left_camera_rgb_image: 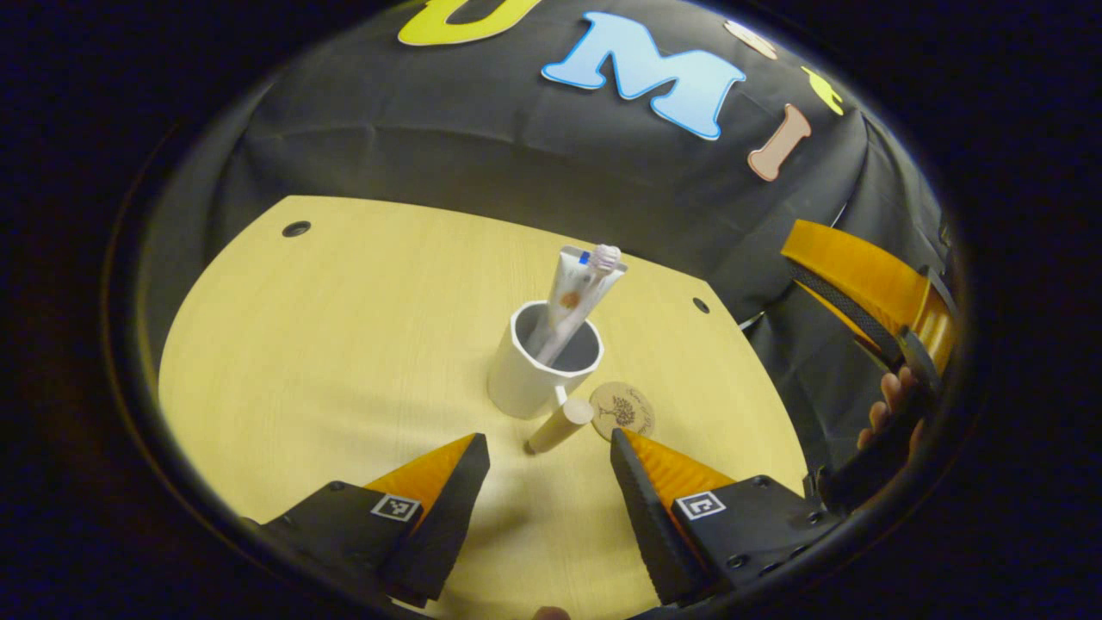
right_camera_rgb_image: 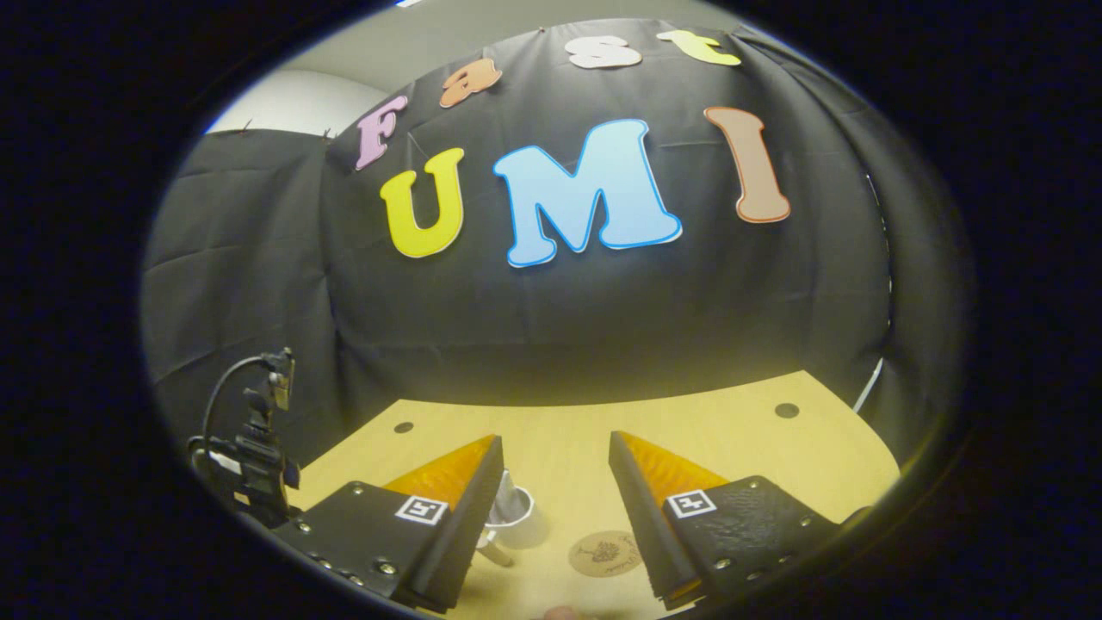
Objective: Put the toothbrush and toothpaste on the desktop into the cup, then pick up the cup and place it on the coaster on the desktop.
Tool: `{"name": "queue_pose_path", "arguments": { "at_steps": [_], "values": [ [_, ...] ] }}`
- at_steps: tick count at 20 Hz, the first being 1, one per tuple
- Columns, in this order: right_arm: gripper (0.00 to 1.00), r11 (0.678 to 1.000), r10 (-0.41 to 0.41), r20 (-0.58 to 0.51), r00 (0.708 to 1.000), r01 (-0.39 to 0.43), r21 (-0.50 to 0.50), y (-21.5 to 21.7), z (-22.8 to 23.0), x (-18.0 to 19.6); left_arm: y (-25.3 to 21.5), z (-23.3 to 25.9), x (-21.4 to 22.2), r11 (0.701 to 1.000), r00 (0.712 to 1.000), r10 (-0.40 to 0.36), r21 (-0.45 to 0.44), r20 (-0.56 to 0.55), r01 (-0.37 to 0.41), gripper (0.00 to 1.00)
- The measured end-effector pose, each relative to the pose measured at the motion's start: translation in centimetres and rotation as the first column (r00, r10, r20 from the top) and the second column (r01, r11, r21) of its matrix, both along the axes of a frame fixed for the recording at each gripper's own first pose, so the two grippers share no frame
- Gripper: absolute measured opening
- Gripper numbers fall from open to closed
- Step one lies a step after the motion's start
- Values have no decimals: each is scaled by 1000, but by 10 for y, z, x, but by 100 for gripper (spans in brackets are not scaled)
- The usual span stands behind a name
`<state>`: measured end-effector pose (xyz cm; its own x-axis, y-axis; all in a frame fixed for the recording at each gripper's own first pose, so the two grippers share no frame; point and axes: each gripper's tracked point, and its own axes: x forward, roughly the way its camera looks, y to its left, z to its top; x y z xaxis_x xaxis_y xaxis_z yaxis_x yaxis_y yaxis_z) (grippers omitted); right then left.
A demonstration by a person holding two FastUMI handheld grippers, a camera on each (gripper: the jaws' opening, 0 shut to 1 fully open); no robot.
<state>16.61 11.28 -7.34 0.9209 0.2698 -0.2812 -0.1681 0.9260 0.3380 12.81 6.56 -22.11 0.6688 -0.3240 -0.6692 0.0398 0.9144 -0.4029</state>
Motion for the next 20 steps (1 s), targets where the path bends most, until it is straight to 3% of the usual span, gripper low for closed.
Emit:
{"name": "queue_pose_path", "arguments": {
  "at_steps": [9,14,15,18,20],
  "values": [
    [77,988,-3,-53,999,-5,-154,-49,1,-37,-19,-33,27,999,988,1,54,-152,8,89],
    [73,992,49,-99,994,-60,-108,-47,-6,-51,-14,-44,45,994,977,23,108,-213,0,92],
    [77,992,52,-101,994,-63,-113,-50,-9,-50,-14,-46,46,992,974,25,123,-224,3,92],
    [78,991,64,-128,990,-78,-111,-53,-20,-53,-16,-55,53,990,960,33,138,-277,6,92],
    [74,991,63,-135,989,-78,-105,-57,-21,-55,-18,-60,60,988,954,37,152,-298,9,90]
  ]
}}
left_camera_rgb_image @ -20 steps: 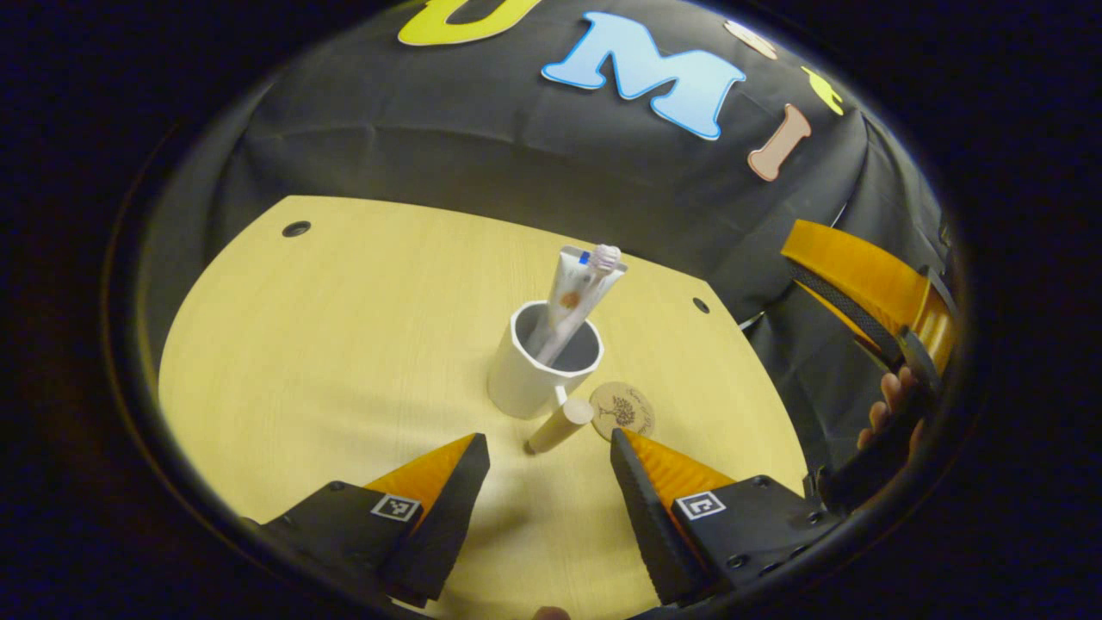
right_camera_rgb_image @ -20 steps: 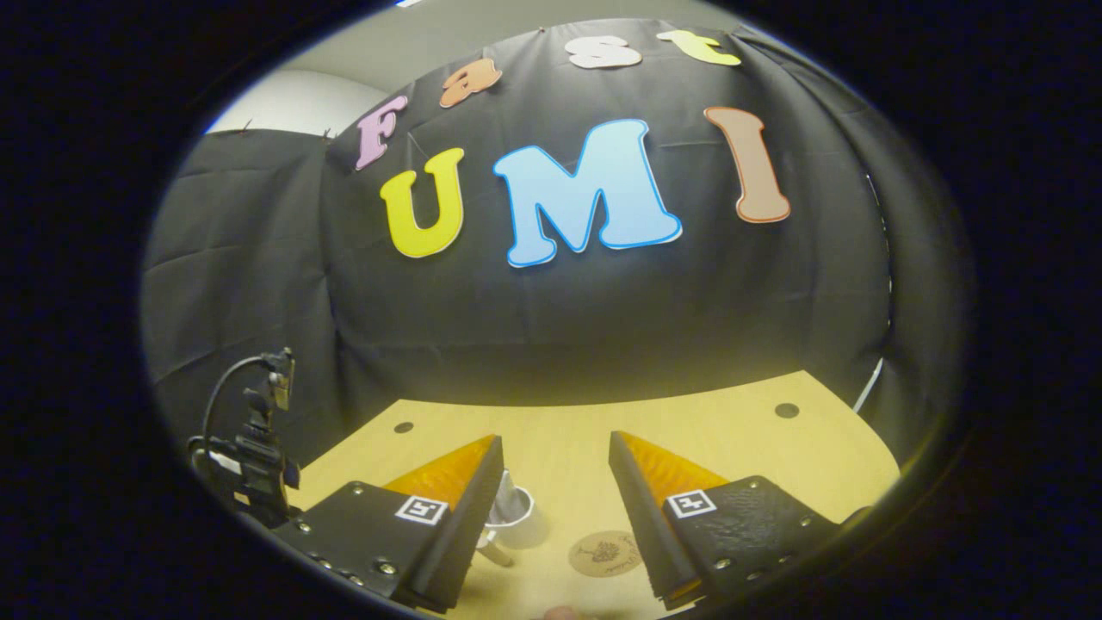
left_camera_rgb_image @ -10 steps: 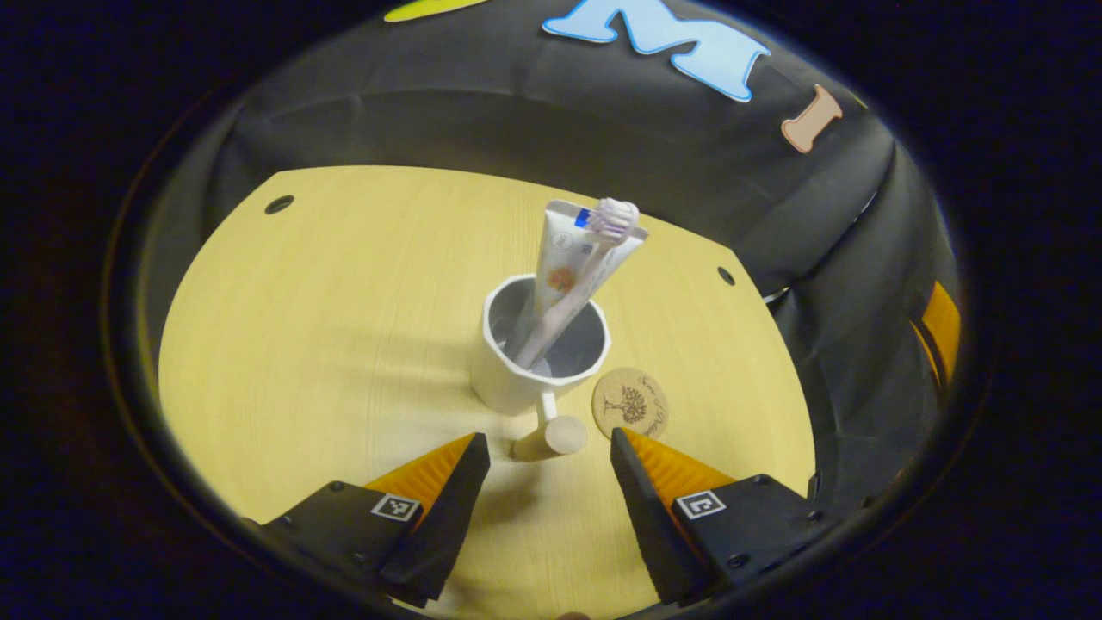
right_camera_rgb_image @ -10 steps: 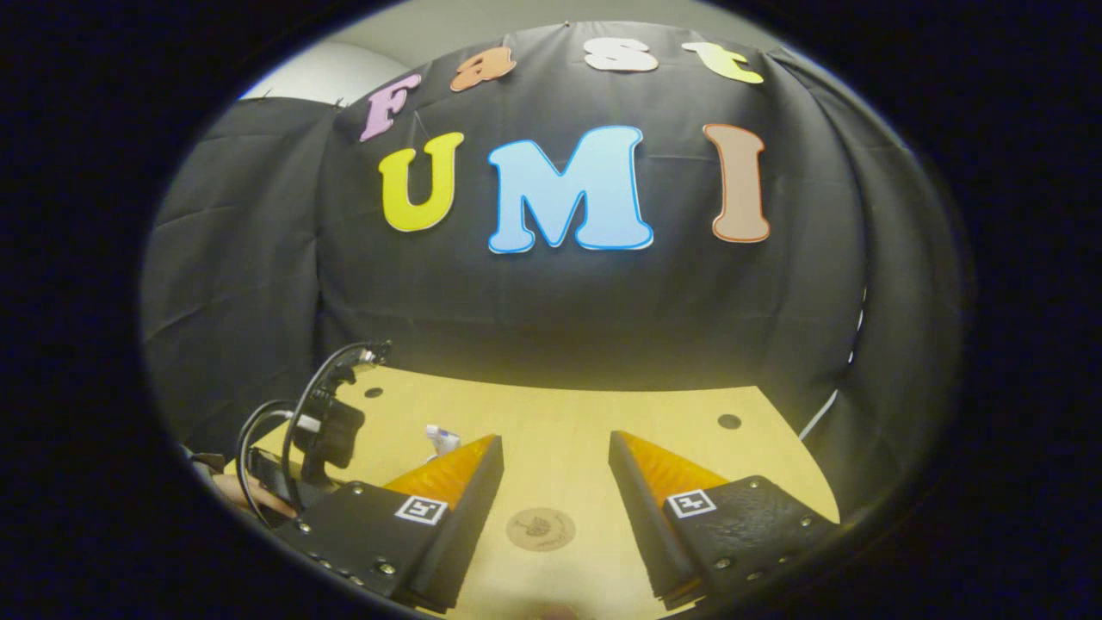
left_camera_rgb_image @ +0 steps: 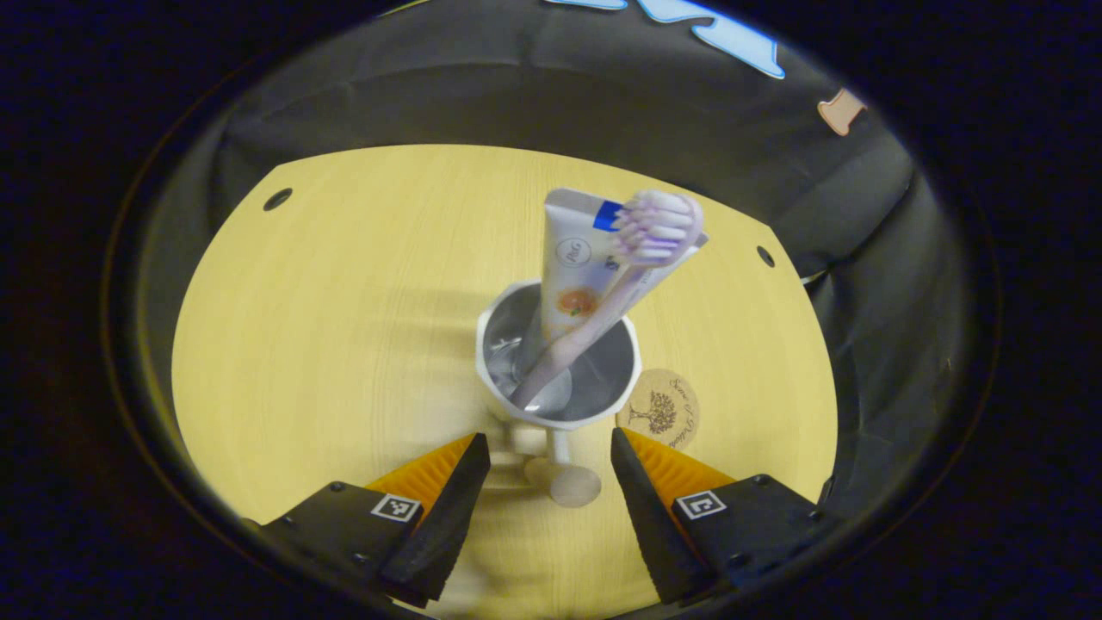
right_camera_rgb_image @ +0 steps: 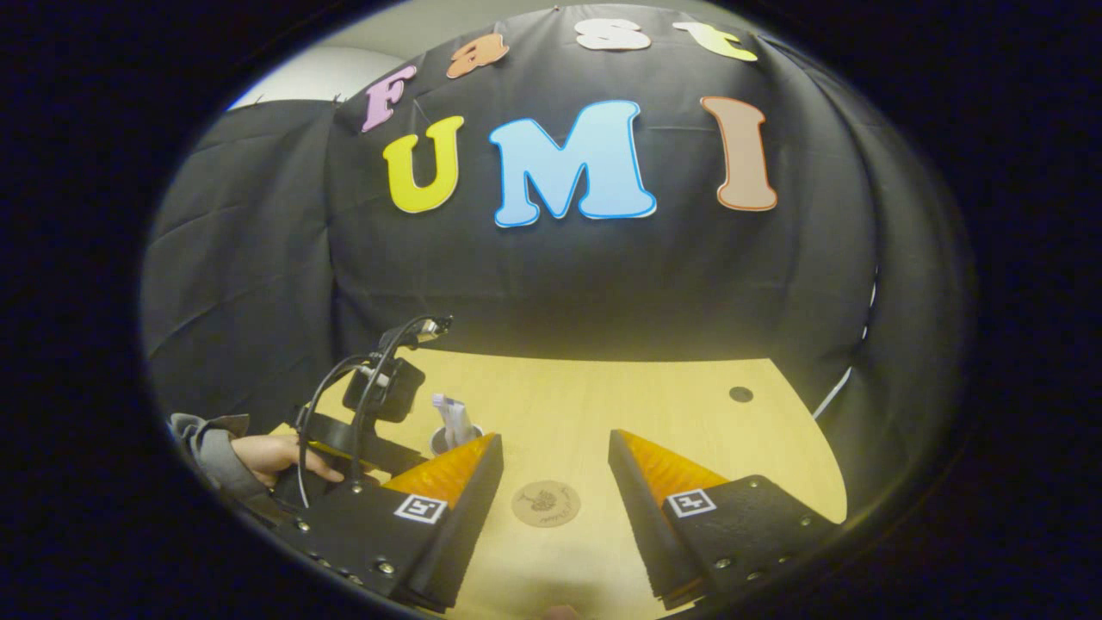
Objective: Put the toothbrush and toothpaste on the desktop into the cup, then pick up the cup and place it on the coaster on the desktop.
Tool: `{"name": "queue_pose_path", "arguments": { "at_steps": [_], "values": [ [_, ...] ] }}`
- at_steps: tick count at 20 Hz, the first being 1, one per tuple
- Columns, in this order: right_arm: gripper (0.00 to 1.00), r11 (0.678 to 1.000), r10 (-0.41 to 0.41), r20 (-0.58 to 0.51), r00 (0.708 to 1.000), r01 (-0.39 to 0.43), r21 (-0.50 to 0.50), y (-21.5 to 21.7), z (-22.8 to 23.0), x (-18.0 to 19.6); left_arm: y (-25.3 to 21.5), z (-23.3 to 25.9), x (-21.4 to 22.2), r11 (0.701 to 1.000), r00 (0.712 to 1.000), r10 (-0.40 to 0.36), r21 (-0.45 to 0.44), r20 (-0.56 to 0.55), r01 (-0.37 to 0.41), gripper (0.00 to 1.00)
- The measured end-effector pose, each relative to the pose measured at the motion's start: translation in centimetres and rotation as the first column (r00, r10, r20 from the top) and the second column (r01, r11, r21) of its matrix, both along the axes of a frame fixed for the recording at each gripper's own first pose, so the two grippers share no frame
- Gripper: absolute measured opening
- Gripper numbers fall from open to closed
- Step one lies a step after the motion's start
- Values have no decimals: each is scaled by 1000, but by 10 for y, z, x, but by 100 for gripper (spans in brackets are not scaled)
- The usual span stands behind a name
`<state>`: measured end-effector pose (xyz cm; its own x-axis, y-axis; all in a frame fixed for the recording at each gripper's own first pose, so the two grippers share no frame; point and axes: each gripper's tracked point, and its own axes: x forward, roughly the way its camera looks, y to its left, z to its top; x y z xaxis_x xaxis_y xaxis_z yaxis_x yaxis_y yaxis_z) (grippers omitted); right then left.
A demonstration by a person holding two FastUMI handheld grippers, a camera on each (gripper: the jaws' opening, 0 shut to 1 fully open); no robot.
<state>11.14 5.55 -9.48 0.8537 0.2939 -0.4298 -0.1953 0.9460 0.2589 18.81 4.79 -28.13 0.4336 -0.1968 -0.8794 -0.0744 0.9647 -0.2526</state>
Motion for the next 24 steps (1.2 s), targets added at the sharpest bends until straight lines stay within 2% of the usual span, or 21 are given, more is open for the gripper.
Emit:
{"name": "queue_pose_path", "arguments": {
  "at_steps": [1,3,4,5,6,9,10,11,12,13,15,16,17,18,19,20,21,23,24],
  "values": [
    [73,1000,-1,-3,1000,1,-3,-2,-2,-1,1,-4,3,1000,1000,2,18,-9,-2,94],
    [78,1000,-4,-9,1000,4,-15,-8,-5,-1,0,-9,8,999,1000,5,33,-17,-5,89],
    [74,1000,-8,-14,1000,7,-20,-11,-8,-1,0,-13,9,999,1000,10,41,-27,-8,83],
    [78,1000,-12,-19,1000,12,-20,-15,-10,-2,-3,-19,7,999,999,14,44,-39,-12,74],
    [74,1000,-20,-24,1000,20,-17,-17,-11,-2,-4,-23,7,999,999,19,50,-47,-17,65],
    [77,999,-48,-35,998,48,-10,-25,-14,-3,-6,-28,4,999,997,41,37,-64,-39,66],
    [73,999,-54,-39,998,54,-8,-26,-15,-3,-6,-28,5,998,997,43,41,-69,-41,59],
    [77,998,-58,-42,997,58,-6,-29,-16,-4,-7,-30,2,998,996,45,40,-83,-42,50],
    [73,998,-63,-42,997,63,-6,-30,-17,-3,-7,-31,1,998,995,40,41,-87,-37,49],
    [77,998,-65,-42,997,65,-7,-31,-17,-4,-4,-32,1,997,995,38,69,-88,-32,47],
    [77,998,-67,-43,997,66,-8,-31,-17,-6,-1,-33,6,993,998,9,121,-62,-2,39],
    [73,998,-65,-45,997,65,-7,-30,-17,-6,-3,-33,4,991,998,-17,128,-69,25,36],
    [77,998,-63,-47,997,63,-4,-30,-19,-7,-2,-33,5,988,998,-46,146,-48,53,36],
    [74,998,-62,-49,997,62,-4,-30,-18,-7,-3,-34,4,986,997,-60,155,-46,66,35],
    [78,998,-62,-51,997,62,-5,-31,-20,-8,-6,-34,6,983,996,-79,165,-32,84,35],
    [74,998,-64,-52,997,63,-7,-32,-20,-7,-9,-34,5,982,996,-84,169,-25,87,36],
    [78,998,-65,-54,996,65,-7,-33,-21,-7,-12,-34,4,983,997,-80,163,-14,81,35],
    [73,997,-72,-56,996,72,-4,-36,-21,-7,-15,-33,3,987,998,-67,145,-5,67,34],
    [77,997,-76,-57,995,76,-1,-38,-21,-6,-16,-31,3,989,998,-66,136,5,65,35]
  ]
}}
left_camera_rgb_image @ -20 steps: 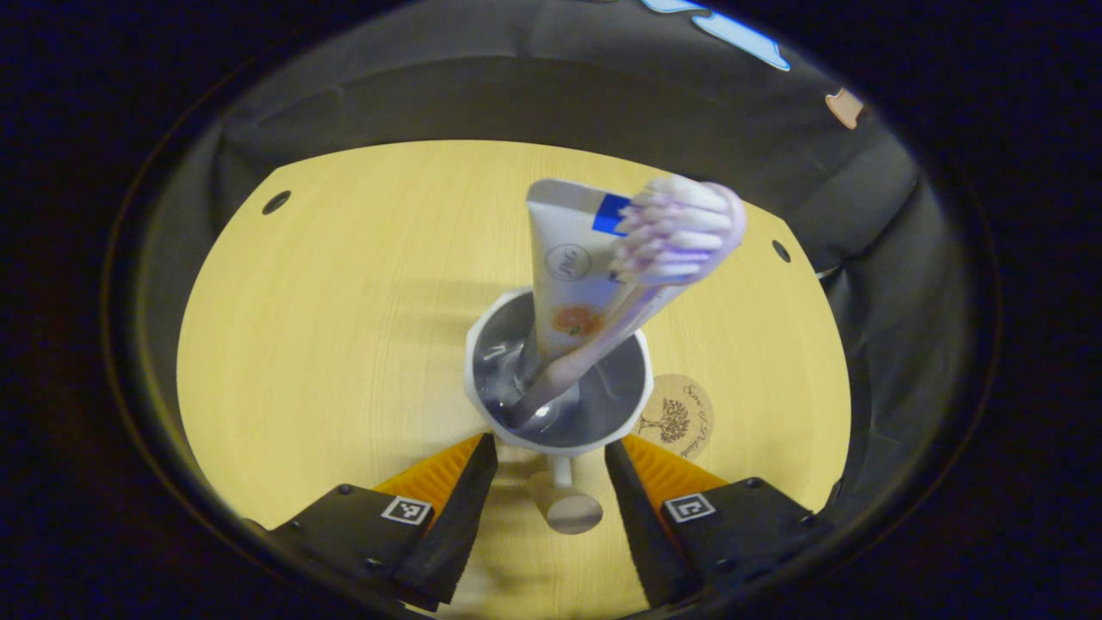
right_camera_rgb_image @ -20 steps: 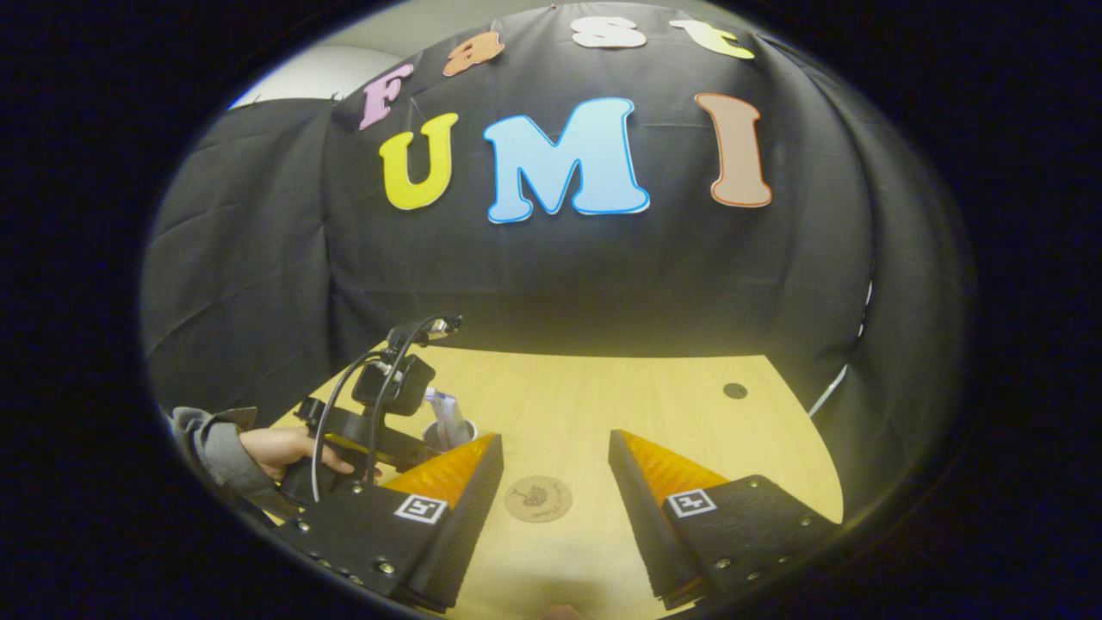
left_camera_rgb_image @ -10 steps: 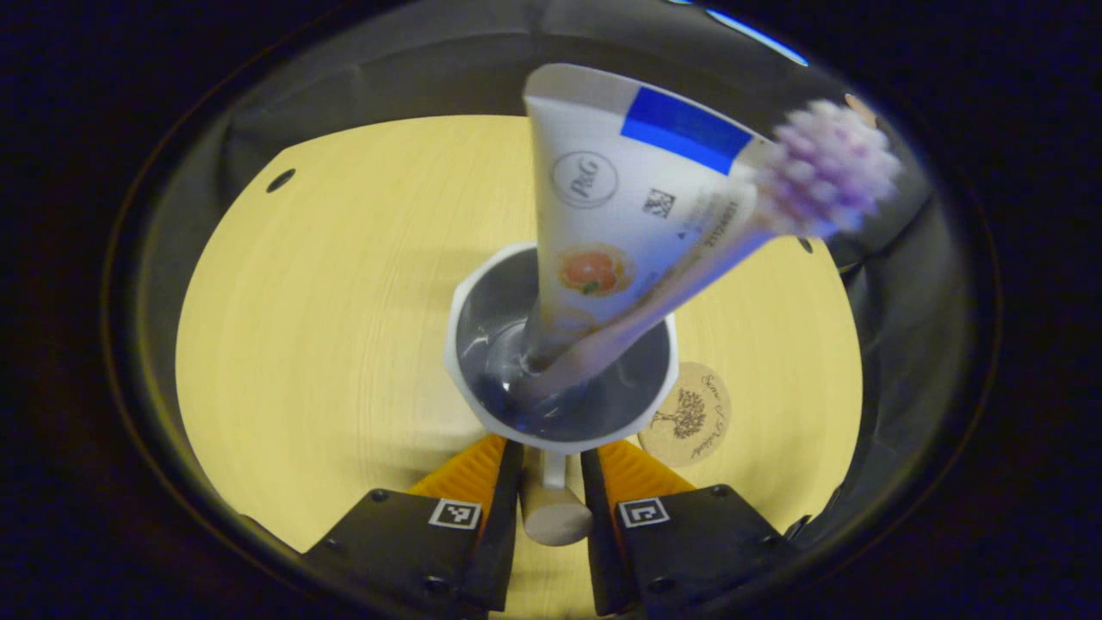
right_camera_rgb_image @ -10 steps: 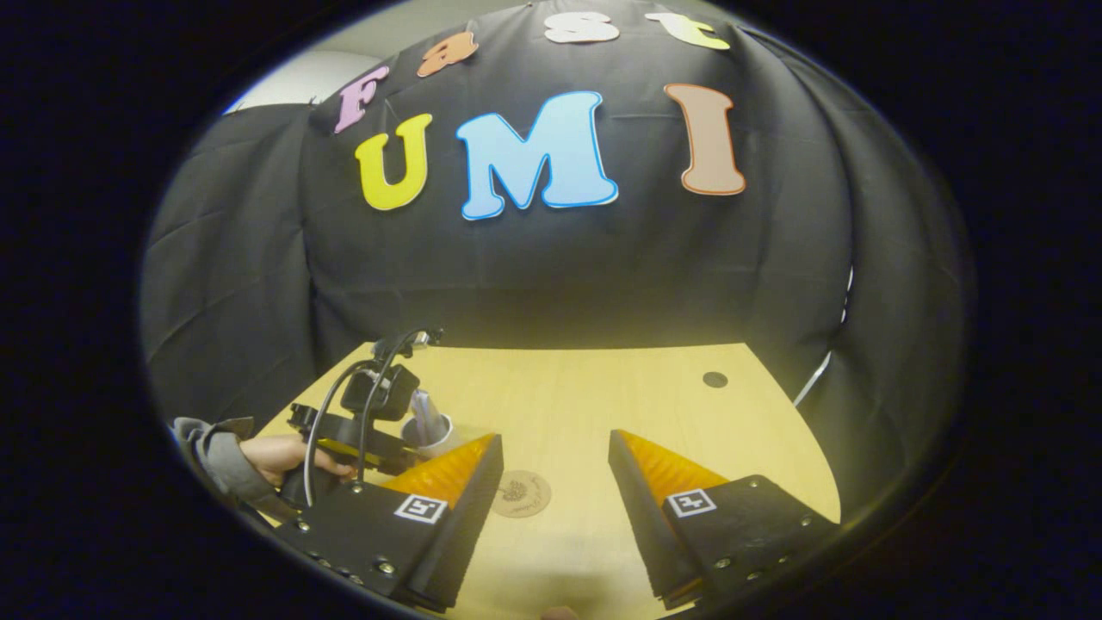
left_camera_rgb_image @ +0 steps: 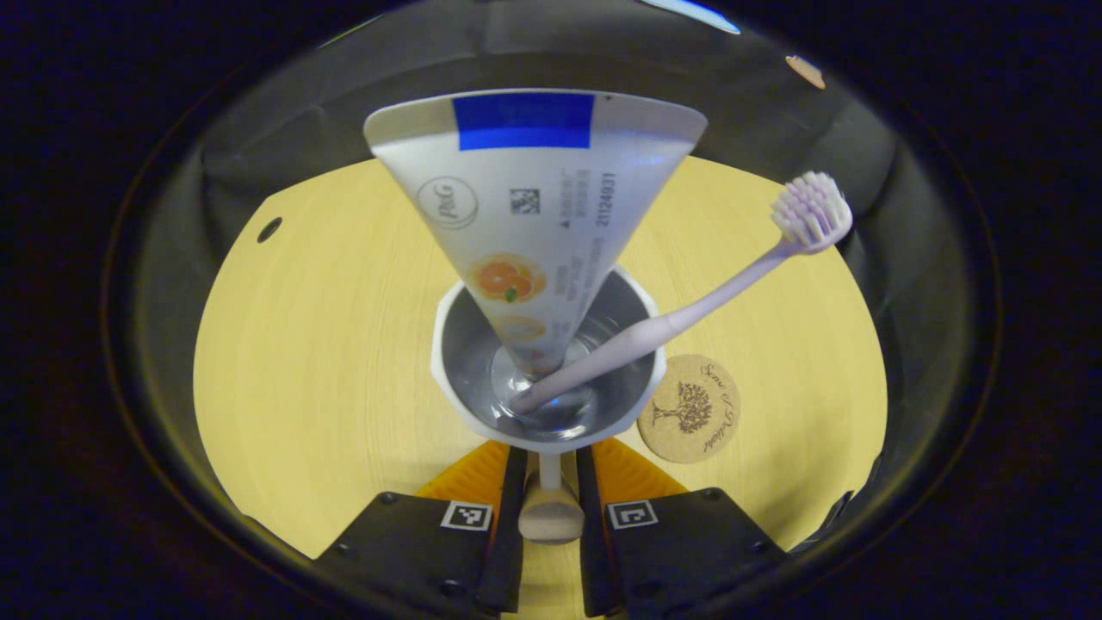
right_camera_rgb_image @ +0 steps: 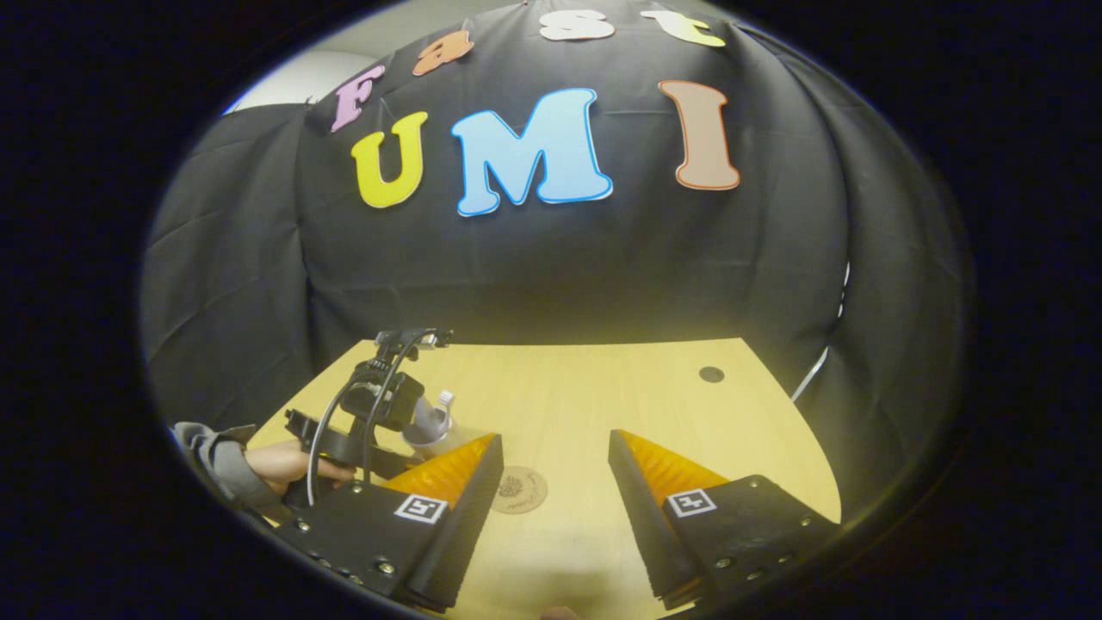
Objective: Put the toothbrush and toothpaste on the desktop into the cup, then pick up the cup and place it on the coaster on the desktop.
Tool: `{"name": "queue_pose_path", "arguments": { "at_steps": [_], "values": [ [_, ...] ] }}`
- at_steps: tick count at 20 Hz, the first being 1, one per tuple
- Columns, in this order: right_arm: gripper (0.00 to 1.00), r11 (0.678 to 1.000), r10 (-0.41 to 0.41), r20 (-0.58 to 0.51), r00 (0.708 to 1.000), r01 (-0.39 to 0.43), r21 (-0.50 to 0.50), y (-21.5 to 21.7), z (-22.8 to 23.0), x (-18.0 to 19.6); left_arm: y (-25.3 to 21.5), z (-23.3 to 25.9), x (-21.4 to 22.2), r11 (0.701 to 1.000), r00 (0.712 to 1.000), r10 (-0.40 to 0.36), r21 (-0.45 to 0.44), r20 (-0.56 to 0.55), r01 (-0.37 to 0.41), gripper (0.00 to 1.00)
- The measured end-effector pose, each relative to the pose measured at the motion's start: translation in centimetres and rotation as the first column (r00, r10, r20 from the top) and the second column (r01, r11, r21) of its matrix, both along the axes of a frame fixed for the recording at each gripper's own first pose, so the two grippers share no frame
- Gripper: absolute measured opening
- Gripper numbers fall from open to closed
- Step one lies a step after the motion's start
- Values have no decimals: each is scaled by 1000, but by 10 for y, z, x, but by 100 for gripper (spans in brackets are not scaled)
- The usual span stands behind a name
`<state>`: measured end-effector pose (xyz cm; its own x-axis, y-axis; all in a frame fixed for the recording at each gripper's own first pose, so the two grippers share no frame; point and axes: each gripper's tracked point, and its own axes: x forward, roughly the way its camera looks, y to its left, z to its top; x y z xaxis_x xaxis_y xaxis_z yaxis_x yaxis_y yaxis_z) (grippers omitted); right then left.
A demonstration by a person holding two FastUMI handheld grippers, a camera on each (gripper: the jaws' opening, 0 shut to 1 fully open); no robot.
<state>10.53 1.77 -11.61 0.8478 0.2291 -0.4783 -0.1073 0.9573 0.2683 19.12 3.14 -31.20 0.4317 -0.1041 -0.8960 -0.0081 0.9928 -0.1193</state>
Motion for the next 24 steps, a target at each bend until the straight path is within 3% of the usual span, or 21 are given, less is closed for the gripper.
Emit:
{"name": "queue_pose_path", "arguments": {
  "at_steps": [1,6,12,19,20,23,24],
  "values": [
    [73,1000,-4,-1,1000,4,1,-1,-1,0,-1,2,0,1000,1000,2,-4,9,-2,34],
    [77,1000,-11,-6,1000,11,9,-3,-2,1,-13,17,4,999,998,-39,17,48,38,35],
    [77,1000,-19,-2,1000,19,1,-9,0,-2,-54,24,-1,994,994,-103,-24,47,105,34],
    [77,998,-50,-24,998,50,24,-23,-6,-10,-98,20,-16,983,984,-176,-47,0,176,34],
    [73,998,-53,-28,998,53,27,-24,-7,-10,-102,14,-13,982,983,-185,-47,-9,184,33],
    [77,998,-60,-36,998,61,33,-29,-10,-15,-110,6,-15,979,979,-202,-38,-38,201,34],
    [73,997,-61,-40,997,62,35,-30,-11,-15,-112,4,-20,979,978,-204,-31,-48,203,34]
  ]
}}
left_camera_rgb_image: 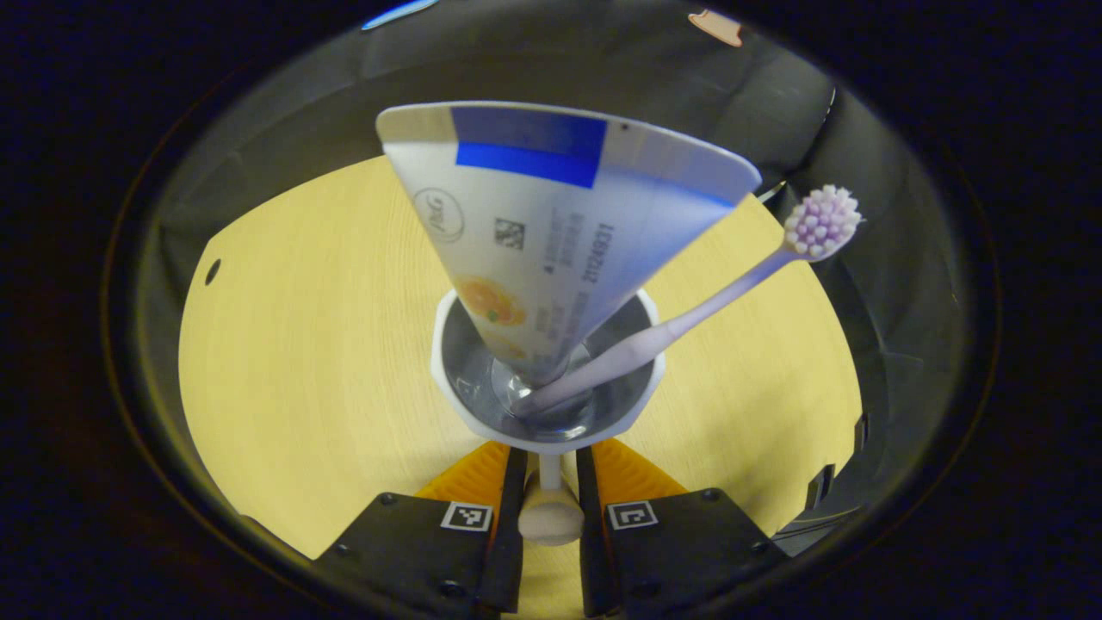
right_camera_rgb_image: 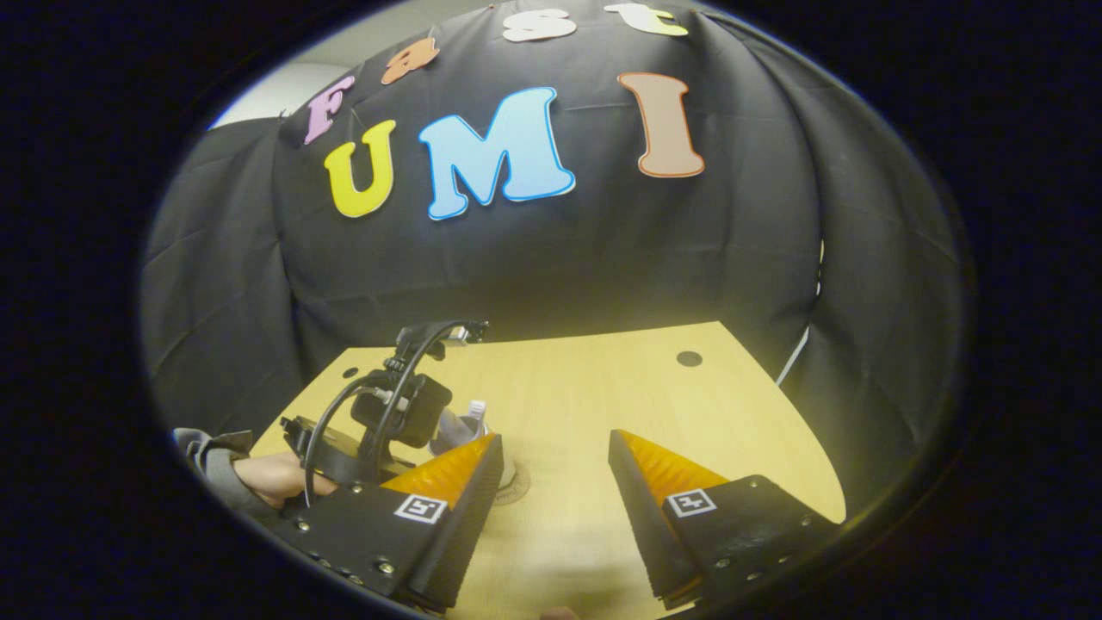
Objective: Put the toothbrush and toothpaste on the desktop into the cup, then pick up the cup and place it on the coaster on the desktop.
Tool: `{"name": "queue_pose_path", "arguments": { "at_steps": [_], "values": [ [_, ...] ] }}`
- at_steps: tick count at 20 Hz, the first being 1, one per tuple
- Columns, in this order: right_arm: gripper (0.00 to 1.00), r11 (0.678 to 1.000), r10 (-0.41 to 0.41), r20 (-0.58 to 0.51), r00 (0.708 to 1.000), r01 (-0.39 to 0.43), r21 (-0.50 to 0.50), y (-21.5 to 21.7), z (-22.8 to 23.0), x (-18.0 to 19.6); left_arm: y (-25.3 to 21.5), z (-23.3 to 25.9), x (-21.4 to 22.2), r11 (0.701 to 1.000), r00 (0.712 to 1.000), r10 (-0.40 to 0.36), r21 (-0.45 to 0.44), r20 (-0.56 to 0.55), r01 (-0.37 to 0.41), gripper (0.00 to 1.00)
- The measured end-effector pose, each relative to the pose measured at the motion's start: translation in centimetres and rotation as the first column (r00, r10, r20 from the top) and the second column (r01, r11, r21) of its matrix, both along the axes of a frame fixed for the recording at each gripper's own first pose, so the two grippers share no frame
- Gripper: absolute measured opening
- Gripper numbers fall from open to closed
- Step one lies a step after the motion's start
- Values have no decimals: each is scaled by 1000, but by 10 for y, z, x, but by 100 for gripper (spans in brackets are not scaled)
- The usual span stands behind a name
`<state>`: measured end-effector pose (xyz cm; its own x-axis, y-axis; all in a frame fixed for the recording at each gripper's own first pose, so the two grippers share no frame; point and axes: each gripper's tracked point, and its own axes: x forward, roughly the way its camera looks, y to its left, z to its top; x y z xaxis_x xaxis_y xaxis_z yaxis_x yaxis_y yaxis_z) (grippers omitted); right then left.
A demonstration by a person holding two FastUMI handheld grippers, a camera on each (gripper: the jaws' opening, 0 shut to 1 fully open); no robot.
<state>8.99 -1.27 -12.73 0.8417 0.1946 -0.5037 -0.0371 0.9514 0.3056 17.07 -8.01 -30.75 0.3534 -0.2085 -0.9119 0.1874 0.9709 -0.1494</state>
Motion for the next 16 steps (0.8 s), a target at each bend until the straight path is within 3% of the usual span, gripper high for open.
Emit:
{"name": "queue_pose_path", "arguments": {
  "at_steps": [10,16],
  "values": [
    [78,1000,1,-14,1000,0,8,-10,-3,-5,-3,-7,-9,999,1000,-7,44,-29,8,35],
    [77,1000,19,-1,1000,-19,14,-14,-1,-7,-11,-1,-15,1000,1000,24,5,-9,-24,43]
  ]
}}
